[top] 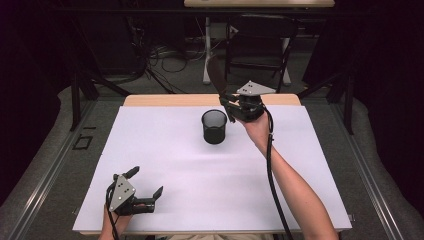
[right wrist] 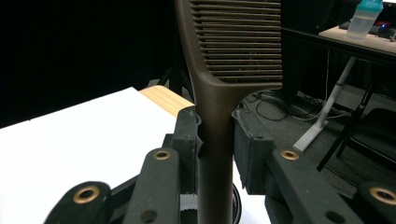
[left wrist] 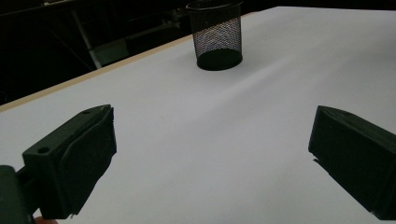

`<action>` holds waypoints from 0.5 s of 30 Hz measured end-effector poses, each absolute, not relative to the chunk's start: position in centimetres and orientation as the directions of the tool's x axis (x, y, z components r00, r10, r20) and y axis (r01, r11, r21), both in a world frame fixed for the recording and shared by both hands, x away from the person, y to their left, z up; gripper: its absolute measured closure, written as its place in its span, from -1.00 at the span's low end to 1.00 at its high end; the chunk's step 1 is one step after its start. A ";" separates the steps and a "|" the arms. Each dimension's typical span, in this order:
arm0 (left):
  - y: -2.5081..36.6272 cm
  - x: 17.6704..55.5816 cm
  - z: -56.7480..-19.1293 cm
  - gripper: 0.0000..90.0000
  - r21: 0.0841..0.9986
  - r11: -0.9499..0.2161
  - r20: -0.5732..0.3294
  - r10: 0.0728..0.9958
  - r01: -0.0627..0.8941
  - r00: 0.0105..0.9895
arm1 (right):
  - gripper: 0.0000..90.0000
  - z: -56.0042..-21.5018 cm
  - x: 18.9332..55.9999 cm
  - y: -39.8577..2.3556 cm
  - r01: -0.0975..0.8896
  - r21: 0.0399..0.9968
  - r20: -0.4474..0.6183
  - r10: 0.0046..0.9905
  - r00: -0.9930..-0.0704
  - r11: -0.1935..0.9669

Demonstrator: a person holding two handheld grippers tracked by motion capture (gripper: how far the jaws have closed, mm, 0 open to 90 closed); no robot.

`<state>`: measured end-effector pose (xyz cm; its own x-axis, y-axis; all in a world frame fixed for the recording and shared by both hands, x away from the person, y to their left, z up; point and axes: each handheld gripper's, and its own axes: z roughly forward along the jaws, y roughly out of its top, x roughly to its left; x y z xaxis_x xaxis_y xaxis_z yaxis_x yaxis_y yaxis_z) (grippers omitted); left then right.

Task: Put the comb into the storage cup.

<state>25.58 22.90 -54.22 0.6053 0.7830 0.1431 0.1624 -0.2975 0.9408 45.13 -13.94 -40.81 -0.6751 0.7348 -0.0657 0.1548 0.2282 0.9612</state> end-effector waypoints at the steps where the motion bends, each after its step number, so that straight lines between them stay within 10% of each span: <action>1: 22.9 25.6 -54.2 -0.98 0.941 -0.296 0.142 0.783 0.163 0.605 | 0.61 -40.8 45.2 -13.9 0.153 0.962 -0.064 0.734 -0.676 0.225; 15: 23.0 25.6 -54.2 -0.98 0.941 -0.295 0.140 0.784 0.165 0.604 | 0.61 -41.4 46.0 -13.3 0.134 0.969 -0.065 0.738 -0.671 0.207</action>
